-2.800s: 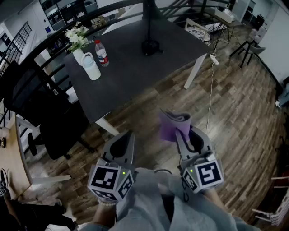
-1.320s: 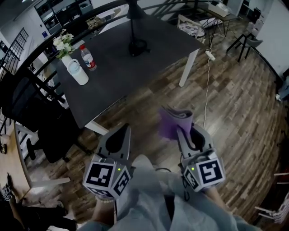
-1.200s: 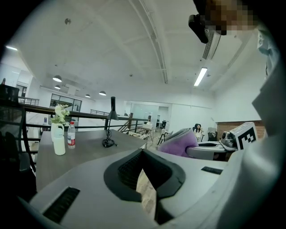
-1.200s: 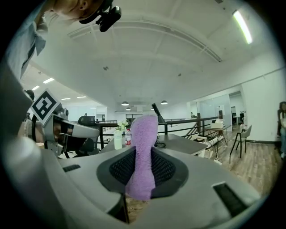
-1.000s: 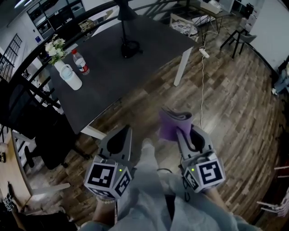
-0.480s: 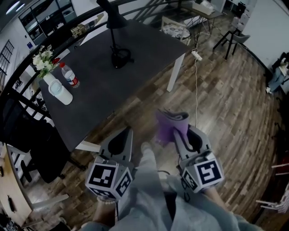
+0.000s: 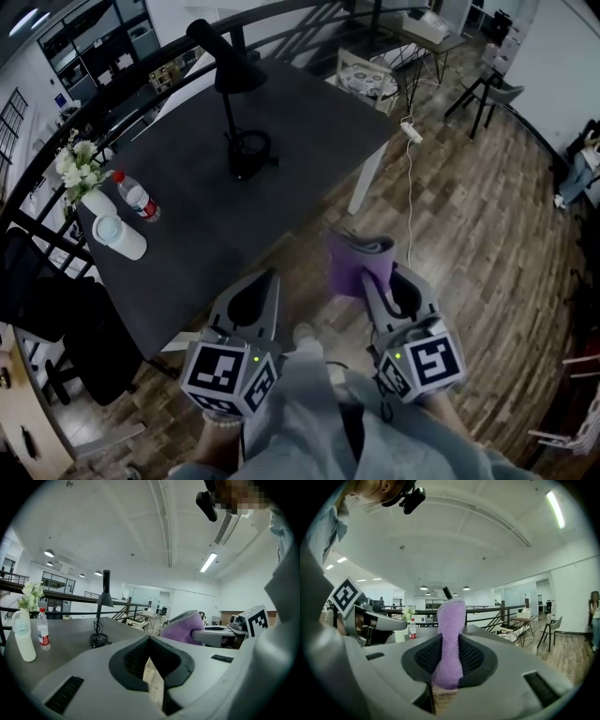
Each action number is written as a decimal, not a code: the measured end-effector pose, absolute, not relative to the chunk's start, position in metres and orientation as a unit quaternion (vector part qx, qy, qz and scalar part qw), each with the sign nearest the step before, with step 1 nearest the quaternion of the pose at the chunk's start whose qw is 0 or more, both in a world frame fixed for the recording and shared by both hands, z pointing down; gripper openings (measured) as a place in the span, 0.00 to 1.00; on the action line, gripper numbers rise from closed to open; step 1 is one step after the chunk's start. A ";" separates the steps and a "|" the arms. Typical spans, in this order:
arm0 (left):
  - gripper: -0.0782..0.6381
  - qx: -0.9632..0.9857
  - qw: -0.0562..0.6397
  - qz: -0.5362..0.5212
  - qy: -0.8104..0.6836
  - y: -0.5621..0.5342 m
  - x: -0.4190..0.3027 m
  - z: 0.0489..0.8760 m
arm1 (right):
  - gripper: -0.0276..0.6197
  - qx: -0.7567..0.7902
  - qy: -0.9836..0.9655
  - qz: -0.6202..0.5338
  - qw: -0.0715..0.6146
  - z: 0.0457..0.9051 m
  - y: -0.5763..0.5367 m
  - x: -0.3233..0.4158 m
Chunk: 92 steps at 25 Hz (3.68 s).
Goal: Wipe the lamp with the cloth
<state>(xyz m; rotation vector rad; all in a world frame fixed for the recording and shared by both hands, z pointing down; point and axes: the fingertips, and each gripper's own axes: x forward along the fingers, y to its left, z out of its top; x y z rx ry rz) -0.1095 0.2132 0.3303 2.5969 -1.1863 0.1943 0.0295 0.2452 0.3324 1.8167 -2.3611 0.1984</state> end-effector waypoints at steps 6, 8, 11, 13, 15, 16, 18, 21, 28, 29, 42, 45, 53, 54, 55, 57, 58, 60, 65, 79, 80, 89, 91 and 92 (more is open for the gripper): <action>0.12 0.898 0.136 0.064 -0.412 0.157 -0.095 0.325 | 0.18 0.602 -0.792 0.064 0.072 0.328 0.190 0.041; 0.12 0.899 0.137 0.064 -0.412 0.142 -0.090 0.323 | 0.18 0.603 -0.792 0.068 0.068 0.329 0.172 0.044; 0.12 0.898 0.134 0.066 -0.415 0.124 -0.089 0.326 | 0.18 0.601 -0.794 0.068 0.059 0.329 0.147 0.045; 0.12 0.895 0.134 0.067 -0.420 0.114 -0.092 0.329 | 0.18 0.594 -0.800 0.068 0.059 0.331 0.133 0.041; 0.12 0.891 0.133 0.067 -0.429 0.104 -0.098 0.329 | 0.18 0.583 -0.807 0.068 0.060 0.334 0.120 0.036; 0.12 0.889 0.133 0.067 -0.433 0.099 -0.102 0.330 | 0.18 0.578 -0.811 0.068 0.062 0.335 0.114 0.032; 0.12 0.884 0.135 0.067 -0.443 0.091 -0.110 0.332 | 0.18 0.568 -0.818 0.070 0.065 0.338 0.104 0.025; 0.12 0.875 0.140 0.066 -0.458 0.083 -0.121 0.335 | 0.18 0.554 -0.827 0.071 0.067 0.341 0.091 0.014; 0.12 0.866 0.144 0.062 -0.475 0.070 -0.131 0.338 | 0.18 0.535 -0.839 0.070 0.075 0.344 0.071 0.002; 0.12 0.864 0.144 0.061 -0.478 0.068 -0.132 0.338 | 0.18 0.533 -0.840 0.069 0.075 0.344 0.068 0.001; 0.12 0.827 0.143 0.052 -0.541 0.015 -0.136 0.335 | 0.18 0.465 -0.881 0.034 0.076 0.332 -0.014 -0.005; 0.12 0.815 0.145 0.049 -0.559 -0.002 -0.136 0.332 | 0.18 0.439 -0.895 0.025 0.074 0.325 -0.038 -0.011; 0.12 0.779 0.143 0.035 -0.609 -0.046 -0.125 0.322 | 0.18 0.367 -0.927 -0.011 0.076 0.303 -0.097 -0.018; 0.12 0.774 0.142 0.033 -0.616 -0.053 -0.122 0.322 | 0.18 0.355 -0.932 -0.017 0.064 0.296 -0.106 -0.018; 0.12 0.768 0.141 0.032 -0.624 -0.060 -0.117 0.321 | 0.18 0.343 -0.938 -0.024 0.053 0.288 -0.115 -0.017; 0.12 0.757 0.140 0.031 -0.637 -0.073 -0.106 0.316 | 0.18 0.319 -0.947 -0.032 0.037 0.276 -0.132 -0.015; 0.12 0.752 0.140 0.030 -0.643 -0.077 -0.103 0.315 | 0.18 0.307 -0.950 -0.034 0.033 0.272 -0.139 -0.016; 0.12 0.742 0.140 0.028 -0.655 -0.084 -0.103 0.315 | 0.18 0.284 -0.958 -0.040 0.023 0.264 -0.149 -0.024; 0.12 0.711 0.137 0.024 -0.689 -0.089 -0.105 0.312 | 0.18 0.216 -0.974 -0.063 -0.012 0.232 -0.155 -0.048; 0.12 0.649 0.151 0.019 -0.746 -0.086 -0.095 0.318 | 0.18 0.129 -0.983 -0.125 -0.039 0.186 -0.168 -0.091; 0.12 0.648 0.150 0.019 -0.747 -0.087 -0.094 0.318 | 0.18 0.131 -0.983 -0.124 -0.035 0.189 -0.172 -0.093; 0.12 0.634 0.147 0.020 -0.759 -0.095 -0.083 0.318 | 0.18 0.154 -0.981 -0.120 0.004 0.221 -0.209 -0.085; 0.12 0.633 0.142 0.016 -0.761 -0.098 -0.082 0.317 | 0.18 0.159 -0.980 -0.115 0.013 0.231 -0.218 -0.079; 0.12 0.634 0.137 0.013 -0.761 -0.101 -0.081 0.317 | 0.18 0.160 -0.981 -0.111 0.017 0.236 -0.222 -0.076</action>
